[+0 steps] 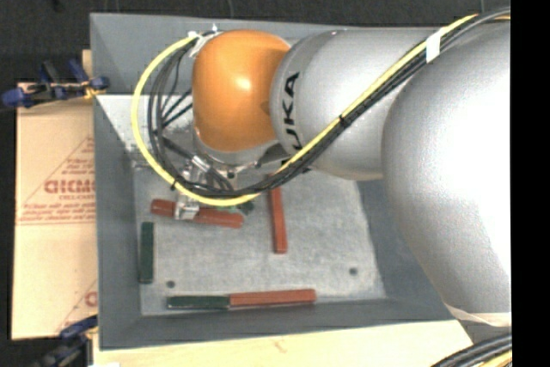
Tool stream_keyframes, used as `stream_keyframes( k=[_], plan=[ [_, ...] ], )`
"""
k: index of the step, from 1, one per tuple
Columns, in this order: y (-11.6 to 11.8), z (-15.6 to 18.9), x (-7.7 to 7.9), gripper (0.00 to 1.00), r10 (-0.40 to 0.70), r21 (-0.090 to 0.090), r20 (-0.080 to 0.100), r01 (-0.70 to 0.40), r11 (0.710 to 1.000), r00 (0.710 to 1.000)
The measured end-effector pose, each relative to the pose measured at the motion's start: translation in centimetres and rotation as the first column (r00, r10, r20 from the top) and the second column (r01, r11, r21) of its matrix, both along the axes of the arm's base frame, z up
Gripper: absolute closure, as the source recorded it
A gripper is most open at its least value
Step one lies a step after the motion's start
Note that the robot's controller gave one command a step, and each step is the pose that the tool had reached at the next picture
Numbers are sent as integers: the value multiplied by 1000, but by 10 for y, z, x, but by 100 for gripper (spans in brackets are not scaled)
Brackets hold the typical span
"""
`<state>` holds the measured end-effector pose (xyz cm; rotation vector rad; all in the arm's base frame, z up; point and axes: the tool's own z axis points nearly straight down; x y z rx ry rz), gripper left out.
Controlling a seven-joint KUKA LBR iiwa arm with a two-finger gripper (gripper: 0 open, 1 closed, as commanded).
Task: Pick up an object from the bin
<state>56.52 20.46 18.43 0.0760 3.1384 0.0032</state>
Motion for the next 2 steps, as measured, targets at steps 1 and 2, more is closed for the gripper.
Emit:
stream_keyframes(
  k=[1, 2],
  plan=[
    [0, 0, 0, 100, 0, 0, 0, 0, 1000, 1000],
    [-6, 28, 14, 100, 7, -1, 0, -7, 1000, 1000]
  ],
)
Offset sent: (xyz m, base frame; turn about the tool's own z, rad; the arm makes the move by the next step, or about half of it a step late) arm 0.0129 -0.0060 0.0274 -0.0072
